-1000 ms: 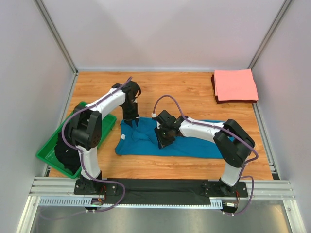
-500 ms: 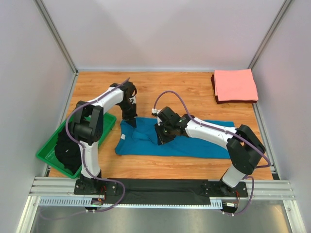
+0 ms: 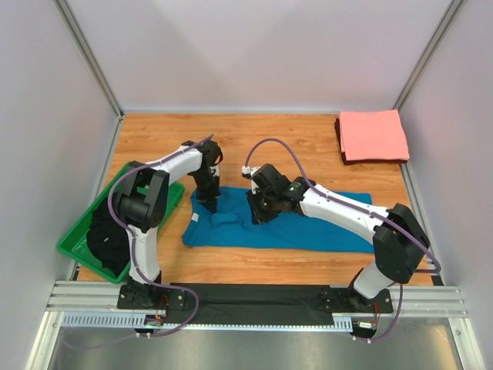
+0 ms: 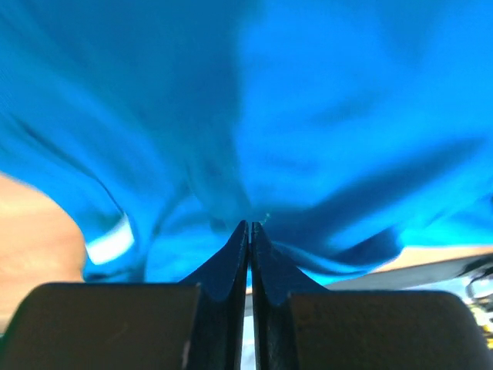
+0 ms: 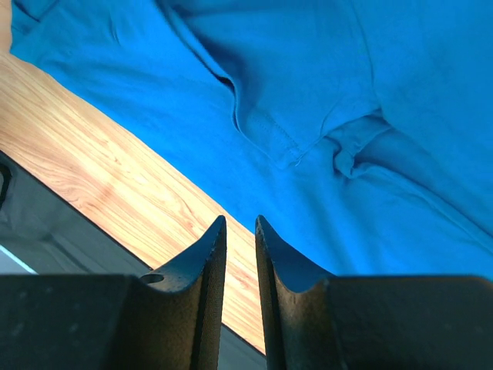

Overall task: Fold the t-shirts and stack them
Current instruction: Fold the tshirt

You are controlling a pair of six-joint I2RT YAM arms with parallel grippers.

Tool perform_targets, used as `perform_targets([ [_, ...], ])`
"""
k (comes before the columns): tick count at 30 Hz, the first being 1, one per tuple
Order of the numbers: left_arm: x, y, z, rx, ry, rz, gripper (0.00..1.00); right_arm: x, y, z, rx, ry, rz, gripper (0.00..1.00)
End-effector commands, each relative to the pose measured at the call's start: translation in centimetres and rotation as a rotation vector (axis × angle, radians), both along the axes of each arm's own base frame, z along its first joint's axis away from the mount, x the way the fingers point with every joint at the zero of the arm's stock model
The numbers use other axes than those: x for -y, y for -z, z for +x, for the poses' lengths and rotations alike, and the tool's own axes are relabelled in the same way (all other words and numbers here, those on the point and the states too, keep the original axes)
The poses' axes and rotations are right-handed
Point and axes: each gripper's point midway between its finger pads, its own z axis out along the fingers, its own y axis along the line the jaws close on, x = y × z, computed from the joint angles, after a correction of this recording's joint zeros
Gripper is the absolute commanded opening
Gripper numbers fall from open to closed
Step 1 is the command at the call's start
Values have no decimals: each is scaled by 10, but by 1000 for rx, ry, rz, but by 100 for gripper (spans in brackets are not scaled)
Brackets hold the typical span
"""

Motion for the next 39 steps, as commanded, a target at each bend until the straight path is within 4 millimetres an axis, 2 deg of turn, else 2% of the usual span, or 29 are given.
perform_targets([
  [1,11,-44,-22,89,31,-49,9,-1,-30,9,86,4,29,23],
  [3,1,-44,-38,79,28,2,10,5,-30,8,87,14,24,23],
  [6,-33,-36,-68,64,-4,131,10,10,-24,4,67,36,20,23],
  [8,-43,-35,-70,88,-14,174,15,10,-20,4,28,98,37,24],
  [10,-49,-36,-67,101,-24,209,16,9,-7,7,-23,181,24,26],
  [12,-48,-37,-64,103,-26,205,18,16,0,17,-52,352,-32,28],
  [13,-44,-39,-59,111,-34,195,20,20,12,19,-76,408,-81,29],
  [14,-42,-40,-56,119,-43,188,22,25,16,23,-80,467,-113,30],
  [15,-38,-41,-54,112,-63,152,24,24,14,25,-119,535,-113,30],
  [16,-35,-41,-52,102,-103,126,26,25,24,26,-151,566,-138,31],
  [19,-25,-47,-46,77,-229,-13,31,29,30,28,-227,722,-188,31],
  [20,-25,-49,-38,84,-276,-60,32,32,32,24,-256,752,-209,31],
  [21,-18,-53,-40,60,-294,-118,34,29,32,25,-279,795,-190,31],
  [24,-8,-57,-37,41,-336,-185,39,19,33,29,-299,823,-142,31],
  [27,-3,-53,-39,4,-368,-205,42,18,36,33,-294,849,-146,31],
  [33,-9,-38,-48,-35,-386,-157,43,15,48,35,-303,865,-152,31],
  [39,-11,-34,-50,-45,-399,-145,44,7,65,37,-314,848,-129,31],
])
